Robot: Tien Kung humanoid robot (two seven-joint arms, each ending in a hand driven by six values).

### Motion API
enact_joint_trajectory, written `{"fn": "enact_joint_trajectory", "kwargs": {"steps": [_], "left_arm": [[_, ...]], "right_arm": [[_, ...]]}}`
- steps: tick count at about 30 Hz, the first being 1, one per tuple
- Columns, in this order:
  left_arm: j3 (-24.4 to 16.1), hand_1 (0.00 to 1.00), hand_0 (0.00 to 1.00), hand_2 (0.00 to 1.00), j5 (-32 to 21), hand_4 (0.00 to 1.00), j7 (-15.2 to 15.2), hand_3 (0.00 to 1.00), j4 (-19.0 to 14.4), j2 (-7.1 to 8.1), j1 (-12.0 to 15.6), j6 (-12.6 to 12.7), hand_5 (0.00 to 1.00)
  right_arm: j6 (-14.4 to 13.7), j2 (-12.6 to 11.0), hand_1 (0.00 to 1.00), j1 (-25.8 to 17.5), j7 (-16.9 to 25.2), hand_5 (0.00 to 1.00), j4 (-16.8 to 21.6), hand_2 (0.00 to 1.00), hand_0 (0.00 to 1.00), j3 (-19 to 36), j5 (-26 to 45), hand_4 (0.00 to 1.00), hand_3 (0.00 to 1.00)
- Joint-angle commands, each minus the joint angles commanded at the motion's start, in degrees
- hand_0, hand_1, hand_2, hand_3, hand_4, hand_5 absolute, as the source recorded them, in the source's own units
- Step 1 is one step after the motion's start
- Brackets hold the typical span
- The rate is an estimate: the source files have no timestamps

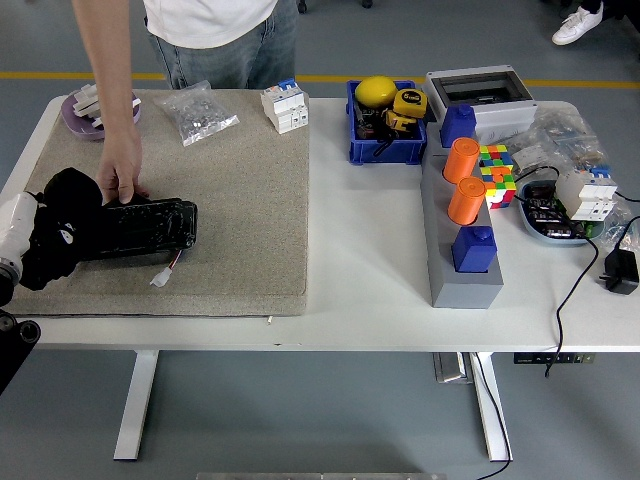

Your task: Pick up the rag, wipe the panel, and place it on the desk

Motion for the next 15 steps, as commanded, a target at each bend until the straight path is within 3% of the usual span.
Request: {"fn": "enact_joint_trajectory", "kwargs": {"steps": [15], "left_arm": [[-4.40,0.154,0.212,0.525,0.40,0.362,-0.91,0.534,2.53,1.17,1.61,0.73,0.002]], "right_arm": [[-0.01,-0.07,0.646,-0.03,-0.04,0.584,0.00,0.729,0.744,-0.12,-0.10,0.998,0.757]]}}
